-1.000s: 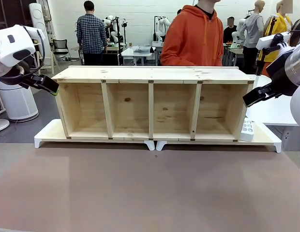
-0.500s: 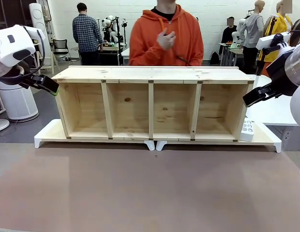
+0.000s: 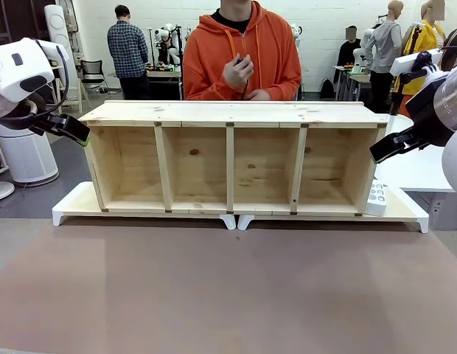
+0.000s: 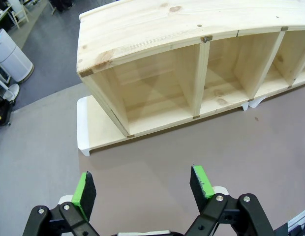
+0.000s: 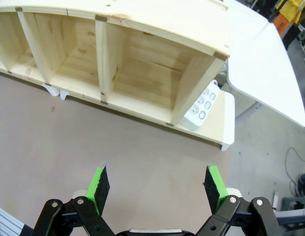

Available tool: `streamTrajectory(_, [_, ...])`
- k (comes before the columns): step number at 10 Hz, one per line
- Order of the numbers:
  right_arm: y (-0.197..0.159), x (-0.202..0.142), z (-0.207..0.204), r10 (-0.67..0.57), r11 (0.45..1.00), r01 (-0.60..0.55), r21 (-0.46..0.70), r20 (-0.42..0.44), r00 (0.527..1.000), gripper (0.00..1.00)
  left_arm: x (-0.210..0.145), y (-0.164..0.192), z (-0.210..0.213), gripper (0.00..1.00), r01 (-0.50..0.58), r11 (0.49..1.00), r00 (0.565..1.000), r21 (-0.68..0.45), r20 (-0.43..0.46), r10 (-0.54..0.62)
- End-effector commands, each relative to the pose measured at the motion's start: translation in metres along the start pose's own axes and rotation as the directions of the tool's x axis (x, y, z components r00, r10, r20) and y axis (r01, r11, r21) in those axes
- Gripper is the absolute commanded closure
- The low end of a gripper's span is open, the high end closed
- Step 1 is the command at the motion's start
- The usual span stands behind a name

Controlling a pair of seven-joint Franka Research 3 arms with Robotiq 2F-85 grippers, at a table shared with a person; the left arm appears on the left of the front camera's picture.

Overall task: Perform cable management.
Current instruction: When the cord part of the Power Cable appears at the lower middle area of the table and stops, grasp the cord part of the Power Cable.

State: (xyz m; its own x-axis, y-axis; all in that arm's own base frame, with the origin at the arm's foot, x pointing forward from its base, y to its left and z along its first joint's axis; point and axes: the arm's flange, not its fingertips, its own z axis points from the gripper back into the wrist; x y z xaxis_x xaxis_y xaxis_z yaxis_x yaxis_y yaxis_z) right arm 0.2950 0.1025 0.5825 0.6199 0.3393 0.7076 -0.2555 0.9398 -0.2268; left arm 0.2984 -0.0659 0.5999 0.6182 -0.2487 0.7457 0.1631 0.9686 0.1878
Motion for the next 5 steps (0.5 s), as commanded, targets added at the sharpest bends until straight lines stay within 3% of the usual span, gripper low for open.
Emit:
streamTrajectory(1, [0.0008,0.0001,0.0,0.003,1.0,-0.003,-0.001,0.0,1.0,0.0,0.0006,-0.0012,-0.002,0.0,0.002,1.0,1.0,0.001,0.001,-0.002])
streamTrajectory(5, [0.0008,0.0001,0.0,0.003,1.0,-0.003,-0.001,0.0,1.0,0.0,0.0006,-0.0012,-0.002,0.0,0.002,1.0,1.0,0.001,0.001,-0.002])
